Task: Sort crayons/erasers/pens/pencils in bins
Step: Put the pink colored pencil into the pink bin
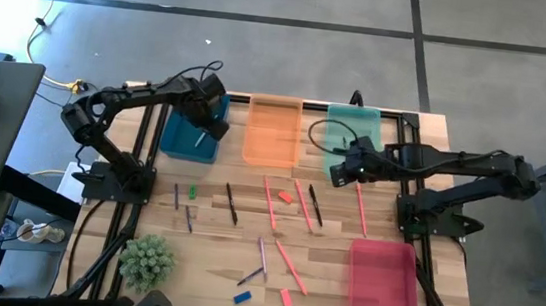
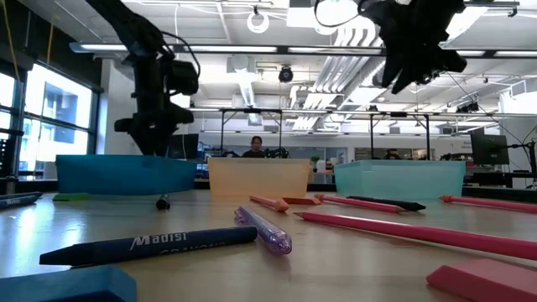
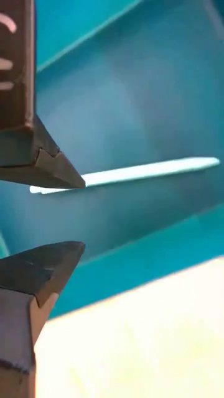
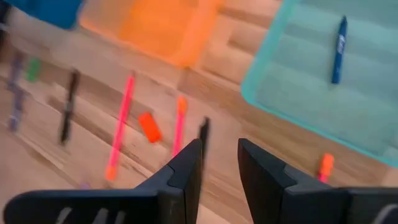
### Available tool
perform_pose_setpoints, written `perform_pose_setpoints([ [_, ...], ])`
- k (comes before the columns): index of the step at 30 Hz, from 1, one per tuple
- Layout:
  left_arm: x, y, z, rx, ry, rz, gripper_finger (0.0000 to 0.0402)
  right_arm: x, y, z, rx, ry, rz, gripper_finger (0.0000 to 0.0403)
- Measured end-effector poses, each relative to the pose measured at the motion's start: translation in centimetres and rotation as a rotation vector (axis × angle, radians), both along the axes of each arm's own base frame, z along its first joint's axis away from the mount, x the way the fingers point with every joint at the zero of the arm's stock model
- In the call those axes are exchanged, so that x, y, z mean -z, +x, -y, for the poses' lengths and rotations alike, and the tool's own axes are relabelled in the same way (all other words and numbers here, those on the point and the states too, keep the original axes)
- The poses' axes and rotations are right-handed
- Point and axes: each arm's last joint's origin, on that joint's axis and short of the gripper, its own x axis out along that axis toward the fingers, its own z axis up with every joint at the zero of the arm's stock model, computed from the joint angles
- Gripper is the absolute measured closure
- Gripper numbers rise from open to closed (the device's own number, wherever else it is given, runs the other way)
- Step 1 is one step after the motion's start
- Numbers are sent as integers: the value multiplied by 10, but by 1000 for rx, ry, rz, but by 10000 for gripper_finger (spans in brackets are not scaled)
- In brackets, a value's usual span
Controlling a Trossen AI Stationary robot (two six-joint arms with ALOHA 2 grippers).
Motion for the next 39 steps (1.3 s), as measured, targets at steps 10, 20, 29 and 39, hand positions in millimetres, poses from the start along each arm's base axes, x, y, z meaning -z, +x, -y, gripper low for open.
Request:
perform_pose_setpoints([
  [10, -58, 9, -15, 109, 72, 26, 264, 14, -2, -16, -77, 33, -164, 306],
  [20, -119, 6, 6, 187, 170, 215, 264, 20, -20, -17, -57, 30, -377, 306],
  [29, -147, -1, 36, 215, 261, 284, 264, 66, -38, -16, -27, 114, -422, 306],
  [39, -150, -2, 40, 215, 274, 287, 264, 104, -50, -18, 68, 247, -387, 306],
])
